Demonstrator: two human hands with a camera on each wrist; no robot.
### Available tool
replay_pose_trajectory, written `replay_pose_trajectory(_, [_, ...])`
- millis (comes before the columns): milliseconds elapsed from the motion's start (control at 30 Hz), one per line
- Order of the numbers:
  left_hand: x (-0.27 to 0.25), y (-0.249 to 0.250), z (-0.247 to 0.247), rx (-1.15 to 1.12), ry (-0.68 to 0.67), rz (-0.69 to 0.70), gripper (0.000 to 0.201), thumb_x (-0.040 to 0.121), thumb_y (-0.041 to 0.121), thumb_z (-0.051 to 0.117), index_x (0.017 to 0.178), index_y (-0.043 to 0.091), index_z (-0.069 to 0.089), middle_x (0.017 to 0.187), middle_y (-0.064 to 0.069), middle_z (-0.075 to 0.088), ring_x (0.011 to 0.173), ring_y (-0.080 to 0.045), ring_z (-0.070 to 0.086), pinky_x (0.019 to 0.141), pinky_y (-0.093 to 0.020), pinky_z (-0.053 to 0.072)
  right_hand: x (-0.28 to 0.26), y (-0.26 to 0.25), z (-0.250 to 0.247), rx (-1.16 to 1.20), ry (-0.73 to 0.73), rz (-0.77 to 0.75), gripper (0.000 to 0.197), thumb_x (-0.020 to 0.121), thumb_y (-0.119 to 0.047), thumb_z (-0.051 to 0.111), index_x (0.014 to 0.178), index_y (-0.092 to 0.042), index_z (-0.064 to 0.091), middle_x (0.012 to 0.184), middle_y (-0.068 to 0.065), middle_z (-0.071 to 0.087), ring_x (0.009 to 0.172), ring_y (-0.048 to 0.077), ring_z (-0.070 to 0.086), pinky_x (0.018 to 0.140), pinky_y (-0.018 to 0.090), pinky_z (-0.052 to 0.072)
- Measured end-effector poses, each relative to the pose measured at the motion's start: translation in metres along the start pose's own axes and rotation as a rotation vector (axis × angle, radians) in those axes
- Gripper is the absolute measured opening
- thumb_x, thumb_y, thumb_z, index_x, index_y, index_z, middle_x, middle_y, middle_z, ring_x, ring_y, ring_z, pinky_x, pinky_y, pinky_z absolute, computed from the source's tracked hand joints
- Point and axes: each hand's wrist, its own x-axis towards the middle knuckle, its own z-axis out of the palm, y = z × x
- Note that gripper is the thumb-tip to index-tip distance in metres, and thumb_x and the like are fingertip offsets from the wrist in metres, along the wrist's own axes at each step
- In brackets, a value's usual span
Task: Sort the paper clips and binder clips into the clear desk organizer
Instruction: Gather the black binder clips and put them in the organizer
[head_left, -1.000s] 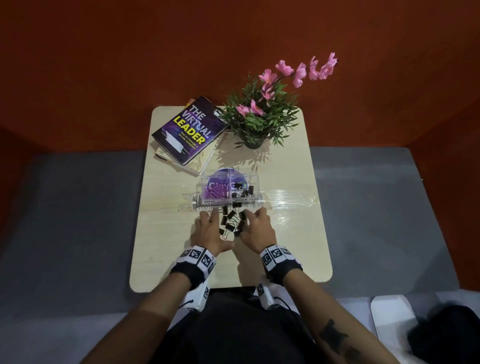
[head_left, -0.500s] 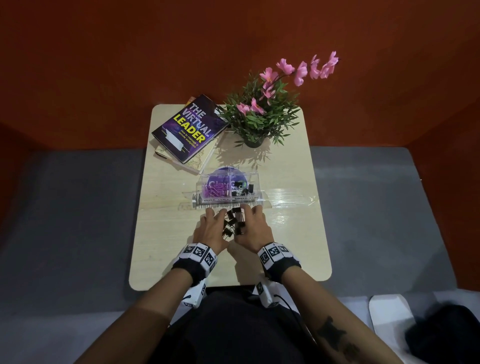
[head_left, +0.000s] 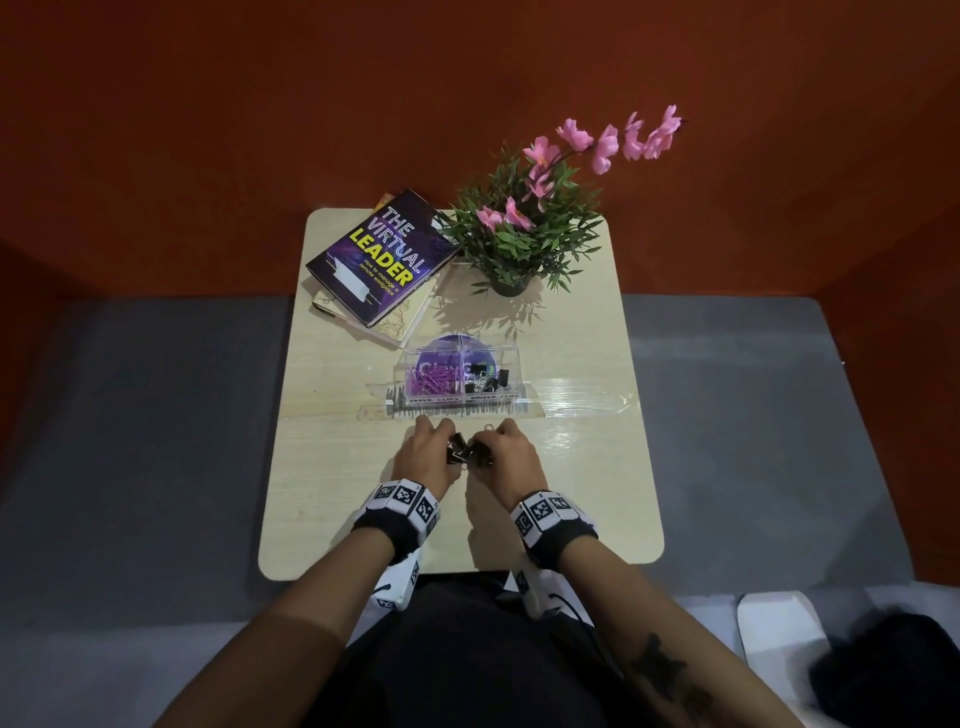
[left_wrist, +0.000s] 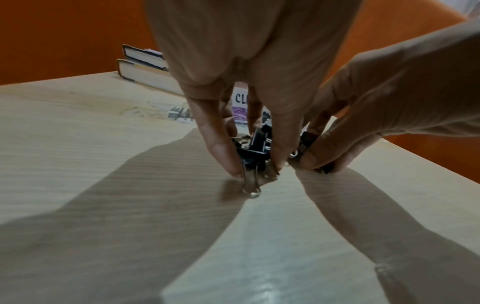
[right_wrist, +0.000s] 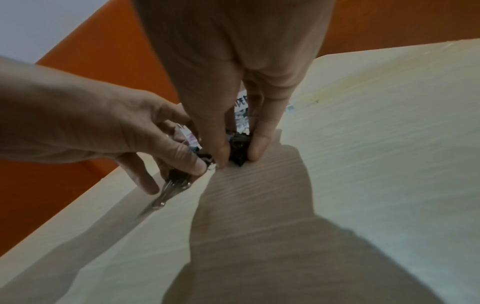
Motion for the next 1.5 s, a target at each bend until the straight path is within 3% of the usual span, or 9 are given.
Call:
replay_pose_trajectory(133, [0.003,-0.001,0.000,-0.035,0.049,-0.049,0.017,0.077,0.008,0.070,0.086,0.009,0.056,0.104,-0.011,0.048,0.073,-0.026,0.046,0.063,-0.035,0.044,-0.002,0.005,-0.004,0.011,0.021,-0.001,0.020,0.068,-0.007,0.070,0.087,-0.014,0.073,0.084,0.012,0.060,0.070,0.031,0.060,0.064,0.034,0.051])
replay_pose_trajectory(300, [0.002,-0.006,-0.001,-0.111,0.065,-0.075,0.014,0.075,0.007,0.073,0.087,0.009,0.066,0.106,-0.010,0.051,0.087,-0.030,0.057,0.068,-0.032,0.044,-0.002,0.014,-0.015,0.126,0.142,0.053,0.003,0.075,-0.012,0.072,0.073,-0.013,0.074,0.072,0.009,0.067,0.066,0.022,0.059,0.061,0.030,0.048])
replay_pose_trajectory(600, [-0.005,-0.014,-0.009,-0.171,0.130,-0.022,0.005,0.080,0.007,0.071,0.075,0.007,0.069,0.085,-0.007,0.059,0.078,-0.028,0.060,0.064,-0.025,0.037,0.040,-0.016,-0.073,0.247,0.304,-0.015,0.022,0.074,-0.013,0.078,0.096,-0.015,0.075,0.091,0.006,0.073,0.079,0.015,0.064,0.078,0.026,0.054])
replay_pose_trajectory(733, [-0.006,-0.002,-0.021,-0.222,0.134,0.036,0.002,0.079,0.010,0.074,0.078,0.011,0.075,0.081,-0.008,0.069,0.076,-0.022,0.063,0.067,-0.023,0.042,0.055,-0.024,-0.079,0.188,0.192,-0.016,0.031,0.072,-0.021,0.080,0.102,-0.017,0.074,0.099,0.007,0.074,0.084,0.019,0.066,0.079,0.030,0.054])
replay_pose_trajectory(900, [0.005,0.032,-0.052,-0.343,0.183,0.137,0.004,0.081,0.009,0.072,0.084,0.010,0.075,0.074,0.000,0.069,0.061,-0.015,0.061,0.065,-0.029,0.055,0.037,-0.006,-0.075,0.240,0.376,0.064,0.017,0.082,-0.015,0.069,0.098,-0.015,0.073,0.099,0.004,0.074,0.085,0.017,0.066,0.078,0.029,0.055])
replay_pose_trajectory(1100, [0.047,0.068,-0.066,-0.241,0.233,0.087,0.017,0.080,0.017,0.073,0.066,0.010,0.065,0.070,-0.013,0.065,0.070,-0.031,0.061,0.061,-0.028,0.041,-0.002,0.026,-0.035,0.163,0.152,0.217,0.009,0.082,-0.022,0.067,0.086,-0.017,0.073,0.085,0.002,0.075,0.075,0.018,0.067,0.069,0.025,0.050])
replay_pose_trajectory(1233, [0.045,0.064,-0.066,-0.238,0.206,0.094,0.010,0.083,0.014,0.070,0.090,0.007,0.071,0.090,-0.012,0.071,0.080,-0.028,0.064,0.068,-0.026,0.044,-0.013,0.034,-0.020,0.078,0.075,0.211,0.008,0.077,-0.021,0.063,0.082,-0.022,0.069,0.088,0.005,0.064,0.076,0.025,0.062,0.064,0.032,0.051])
replay_pose_trajectory(1400, [0.005,0.012,-0.050,-0.108,0.095,-0.045,0.011,0.087,0.023,0.063,0.095,0.027,0.069,0.108,0.004,0.070,0.089,-0.020,0.066,0.077,-0.034,0.056,-0.017,0.030,-0.009,-0.017,-0.017,0.104,0.014,0.076,-0.016,0.065,0.090,-0.021,0.065,0.095,0.005,0.052,0.075,0.026,0.056,0.062,0.030,0.046])
replay_pose_trajectory(1500, [-0.018,-0.018,-0.034,0.107,-0.174,-0.191,0.061,0.074,0.046,0.073,0.125,0.024,0.048,0.128,-0.005,0.047,0.109,-0.030,0.056,0.084,-0.040,0.052,-0.017,0.023,0.001,-0.035,-0.024,0.052,0.017,0.078,-0.017,0.063,0.094,-0.021,0.058,0.095,0.006,0.049,0.074,0.028,0.057,0.057,0.033,0.050])
